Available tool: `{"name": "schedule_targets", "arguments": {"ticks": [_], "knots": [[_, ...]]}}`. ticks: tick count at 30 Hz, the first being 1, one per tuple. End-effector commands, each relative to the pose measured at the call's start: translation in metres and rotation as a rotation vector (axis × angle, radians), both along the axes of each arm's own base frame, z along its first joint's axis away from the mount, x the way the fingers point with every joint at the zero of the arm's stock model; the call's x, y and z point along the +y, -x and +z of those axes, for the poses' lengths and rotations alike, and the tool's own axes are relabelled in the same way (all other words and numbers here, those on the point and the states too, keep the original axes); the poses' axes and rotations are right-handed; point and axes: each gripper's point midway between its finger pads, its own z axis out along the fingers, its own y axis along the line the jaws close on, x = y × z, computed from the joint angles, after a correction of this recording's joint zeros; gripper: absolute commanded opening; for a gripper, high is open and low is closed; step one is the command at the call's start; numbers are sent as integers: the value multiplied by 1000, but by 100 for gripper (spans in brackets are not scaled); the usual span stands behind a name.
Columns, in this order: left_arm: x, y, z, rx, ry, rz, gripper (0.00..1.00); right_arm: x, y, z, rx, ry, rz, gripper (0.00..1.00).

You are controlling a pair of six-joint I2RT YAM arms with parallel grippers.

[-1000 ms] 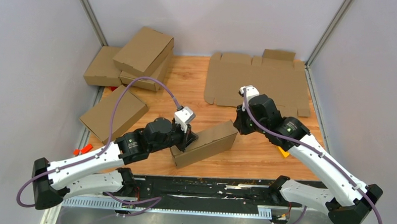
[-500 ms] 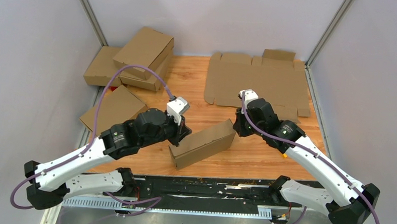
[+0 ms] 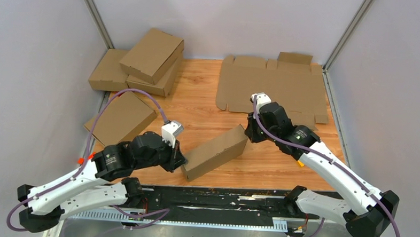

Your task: Fold the paper box

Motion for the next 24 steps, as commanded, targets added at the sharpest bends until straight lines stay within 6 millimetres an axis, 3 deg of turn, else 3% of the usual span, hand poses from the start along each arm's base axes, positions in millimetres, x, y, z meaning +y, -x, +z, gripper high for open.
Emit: {"name": "schedule_targets", "arguments": {"ticks": [1, 6, 13, 19, 20, 21, 24], "knots": [[-8, 11, -29, 94, 36, -2, 0, -8, 14, -28, 105, 77, 18, 0], [-5, 5, -23, 62, 35, 19, 0, -8, 13, -26, 104, 82, 18, 0], [-9, -1, 24, -15, 83, 3, 0, -7, 10, -16, 80, 74, 18, 0], [-18, -16, 32, -66, 83, 30, 0, -7, 2, 17, 3, 38, 3, 0], [-19, -19, 31, -75, 75, 30, 8, -7, 3, 22, -6, 29, 3, 3], [-20, -20, 32, -85, 70, 18, 24, -8, 4, 26, -14, 19, 3, 5], [-20, -23, 36, -115, 36, 4, 85, -13, 9, 35, -41, -2, 2, 18]]}}
